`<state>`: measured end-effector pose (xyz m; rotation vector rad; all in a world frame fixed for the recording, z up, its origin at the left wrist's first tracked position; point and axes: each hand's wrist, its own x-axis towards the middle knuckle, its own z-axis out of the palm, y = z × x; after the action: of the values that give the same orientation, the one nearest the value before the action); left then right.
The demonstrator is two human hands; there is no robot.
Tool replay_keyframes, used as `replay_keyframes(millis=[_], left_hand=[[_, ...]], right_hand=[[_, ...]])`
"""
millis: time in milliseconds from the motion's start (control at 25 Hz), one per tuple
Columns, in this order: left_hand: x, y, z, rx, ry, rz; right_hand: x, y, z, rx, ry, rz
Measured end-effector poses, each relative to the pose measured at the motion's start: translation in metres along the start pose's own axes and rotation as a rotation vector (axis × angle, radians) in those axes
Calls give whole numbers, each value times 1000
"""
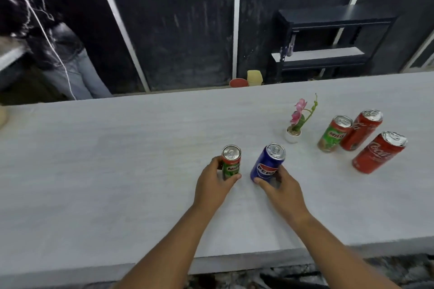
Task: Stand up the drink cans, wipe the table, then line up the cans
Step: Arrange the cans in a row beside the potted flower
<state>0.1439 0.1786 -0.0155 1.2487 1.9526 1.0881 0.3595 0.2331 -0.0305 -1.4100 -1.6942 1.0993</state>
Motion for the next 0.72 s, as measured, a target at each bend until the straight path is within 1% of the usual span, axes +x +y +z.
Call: replay_keyframes(millis=[120,360,520,640,720], left_hand=[[-6,-28,-43,-20,75,-39],[1,-65,-102,-39,145,-96],[15,-82,-124,-77,125,-98],[22,-90,-131,-52,87,-84],[24,-94,-130,-56,103,-93]], right_hand=[[6,-22,47,-26,-110,-63],[25,-48,104,-134,-206,-192],[38,-53,120,-155,-197,-233],[41,-48,126,-197,-170,-216],[41,-43,130,-204,-156,-206]])
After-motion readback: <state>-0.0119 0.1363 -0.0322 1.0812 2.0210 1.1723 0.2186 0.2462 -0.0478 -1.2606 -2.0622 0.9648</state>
